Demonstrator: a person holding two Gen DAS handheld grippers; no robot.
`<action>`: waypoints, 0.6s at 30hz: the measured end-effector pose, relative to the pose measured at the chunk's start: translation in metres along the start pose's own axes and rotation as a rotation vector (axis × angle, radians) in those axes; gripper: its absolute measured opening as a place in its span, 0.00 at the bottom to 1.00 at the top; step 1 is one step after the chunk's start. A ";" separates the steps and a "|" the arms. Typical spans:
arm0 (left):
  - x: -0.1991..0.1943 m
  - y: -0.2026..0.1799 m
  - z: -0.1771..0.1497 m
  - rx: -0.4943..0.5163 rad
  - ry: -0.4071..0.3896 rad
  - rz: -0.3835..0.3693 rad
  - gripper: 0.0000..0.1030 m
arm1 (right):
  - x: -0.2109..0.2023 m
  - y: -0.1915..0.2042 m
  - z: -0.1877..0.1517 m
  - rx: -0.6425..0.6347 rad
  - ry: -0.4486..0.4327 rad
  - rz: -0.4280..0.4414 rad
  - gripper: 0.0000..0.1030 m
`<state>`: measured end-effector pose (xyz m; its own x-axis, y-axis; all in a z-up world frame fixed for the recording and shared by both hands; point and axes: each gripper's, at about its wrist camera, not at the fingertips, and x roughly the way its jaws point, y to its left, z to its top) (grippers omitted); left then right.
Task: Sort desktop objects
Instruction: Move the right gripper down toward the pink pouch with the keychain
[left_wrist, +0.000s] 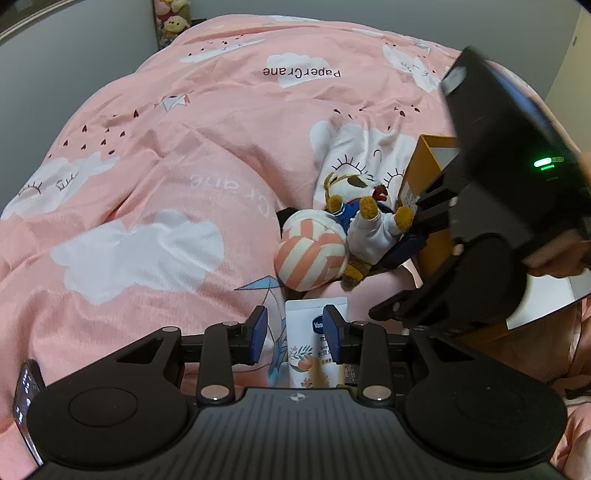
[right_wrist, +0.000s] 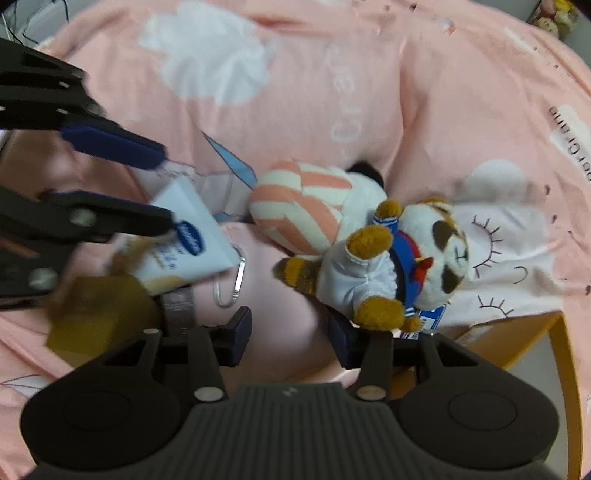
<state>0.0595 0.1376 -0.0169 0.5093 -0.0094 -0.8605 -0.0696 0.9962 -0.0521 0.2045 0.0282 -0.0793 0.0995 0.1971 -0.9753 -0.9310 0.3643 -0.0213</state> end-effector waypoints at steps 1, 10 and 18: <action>0.001 0.001 0.000 -0.004 0.001 -0.003 0.37 | 0.006 -0.002 0.001 0.000 0.011 0.002 0.47; -0.005 0.008 -0.002 -0.051 -0.021 -0.011 0.37 | -0.016 -0.008 -0.014 0.072 -0.035 0.015 0.15; -0.026 0.000 -0.009 -0.034 -0.065 -0.049 0.37 | -0.081 0.019 -0.046 0.067 -0.170 -0.074 0.08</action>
<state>0.0390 0.1371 0.0007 0.5677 -0.0511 -0.8217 -0.0723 0.9911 -0.1116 0.1629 -0.0234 -0.0106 0.2301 0.3163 -0.9203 -0.8939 0.4426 -0.0714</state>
